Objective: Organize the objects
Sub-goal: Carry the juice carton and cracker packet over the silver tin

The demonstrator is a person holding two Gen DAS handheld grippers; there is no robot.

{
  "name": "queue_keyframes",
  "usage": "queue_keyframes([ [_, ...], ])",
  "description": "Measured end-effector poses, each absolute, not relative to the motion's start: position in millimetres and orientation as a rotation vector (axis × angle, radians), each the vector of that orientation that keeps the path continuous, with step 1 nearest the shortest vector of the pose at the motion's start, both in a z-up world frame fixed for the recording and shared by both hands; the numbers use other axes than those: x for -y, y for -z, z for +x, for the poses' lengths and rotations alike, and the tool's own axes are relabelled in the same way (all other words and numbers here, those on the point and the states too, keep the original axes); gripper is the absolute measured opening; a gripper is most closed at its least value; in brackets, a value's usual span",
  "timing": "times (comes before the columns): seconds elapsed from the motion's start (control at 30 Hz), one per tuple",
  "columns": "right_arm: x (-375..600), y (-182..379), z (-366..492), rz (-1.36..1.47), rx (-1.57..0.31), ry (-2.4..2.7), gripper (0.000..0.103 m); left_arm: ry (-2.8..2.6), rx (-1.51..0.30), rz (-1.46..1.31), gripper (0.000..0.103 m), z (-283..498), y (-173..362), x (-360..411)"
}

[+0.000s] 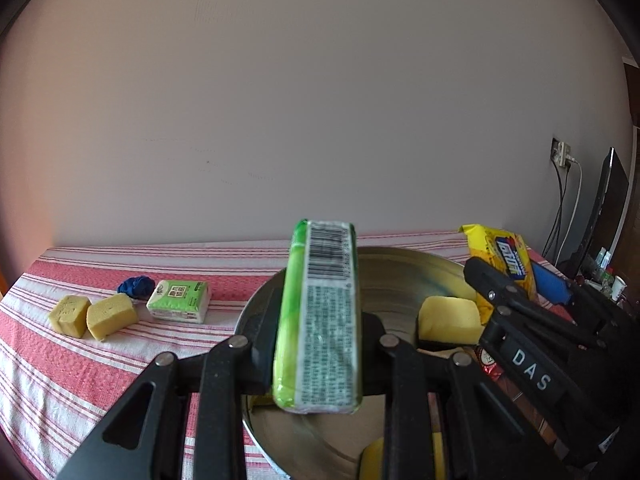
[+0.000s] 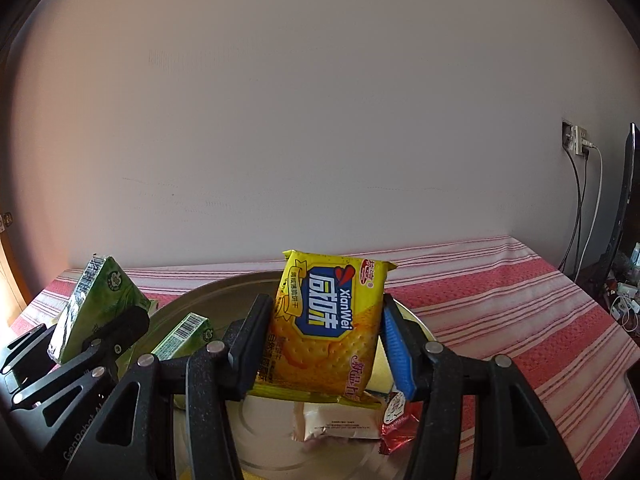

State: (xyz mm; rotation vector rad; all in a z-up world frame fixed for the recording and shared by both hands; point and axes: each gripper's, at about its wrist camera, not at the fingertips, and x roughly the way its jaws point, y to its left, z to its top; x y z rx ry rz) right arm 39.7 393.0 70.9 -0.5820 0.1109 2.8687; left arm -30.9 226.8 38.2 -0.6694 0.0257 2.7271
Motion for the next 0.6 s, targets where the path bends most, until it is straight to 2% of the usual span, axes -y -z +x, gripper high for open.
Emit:
queue_keyframes([
  [0.6,-395,-65,34,-0.684,-0.099,-2.827,0.056,-2.723,-0.142,-0.755,0.027,-31,-26,-259],
])
